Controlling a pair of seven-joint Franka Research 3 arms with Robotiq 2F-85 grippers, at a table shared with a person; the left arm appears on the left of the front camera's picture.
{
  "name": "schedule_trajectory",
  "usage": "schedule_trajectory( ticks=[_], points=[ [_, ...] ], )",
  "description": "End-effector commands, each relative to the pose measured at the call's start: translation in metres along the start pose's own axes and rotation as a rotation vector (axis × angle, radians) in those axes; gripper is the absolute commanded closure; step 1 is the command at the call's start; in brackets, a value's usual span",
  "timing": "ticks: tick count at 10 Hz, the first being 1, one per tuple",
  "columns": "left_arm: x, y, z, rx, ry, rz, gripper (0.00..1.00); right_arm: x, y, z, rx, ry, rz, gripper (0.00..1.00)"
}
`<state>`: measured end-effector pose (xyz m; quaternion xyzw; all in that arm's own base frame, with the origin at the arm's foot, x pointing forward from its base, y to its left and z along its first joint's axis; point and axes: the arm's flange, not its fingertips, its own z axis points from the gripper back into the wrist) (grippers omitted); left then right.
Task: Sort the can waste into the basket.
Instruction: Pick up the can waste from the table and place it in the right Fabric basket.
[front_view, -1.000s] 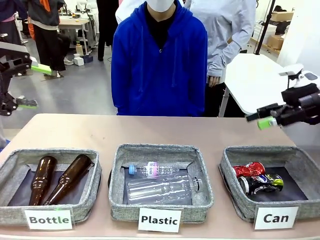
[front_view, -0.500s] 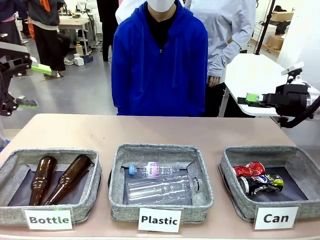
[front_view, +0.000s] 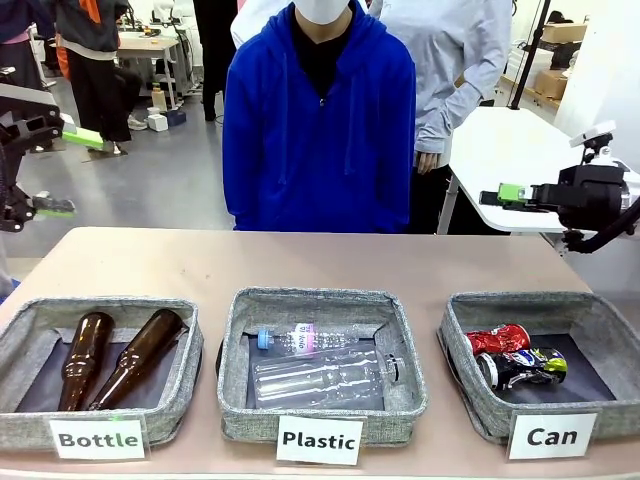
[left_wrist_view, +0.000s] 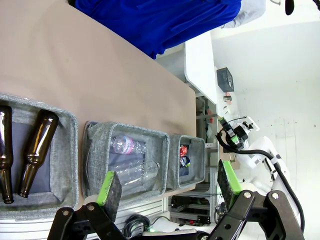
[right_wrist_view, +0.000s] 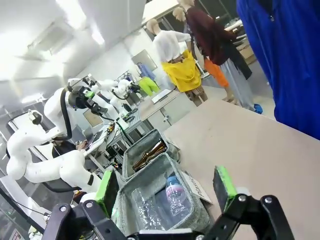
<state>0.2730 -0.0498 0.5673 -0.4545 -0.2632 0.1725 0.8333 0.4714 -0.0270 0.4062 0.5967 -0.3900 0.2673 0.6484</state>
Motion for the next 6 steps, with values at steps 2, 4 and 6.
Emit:
schedule_trajectory(
  ticks=[2,4,6],
  points=[
    [-0.0025,0.0029,0.0039,0.017,0.002,0.017,0.00,0.0006,0.0024,-0.0010,-0.005,0.008,0.013,0.00],
    [-0.0025,0.0029,0.0039,0.017,0.002,0.017,0.00,0.0006,0.0024,-0.0010,-0.005,0.008,0.013,0.00],
    [-0.0025,0.0029,0.0039,0.017,0.002,0.017,0.00,0.0006,0.0024,-0.0010,-0.005,0.008,0.013,0.00]
  ],
)
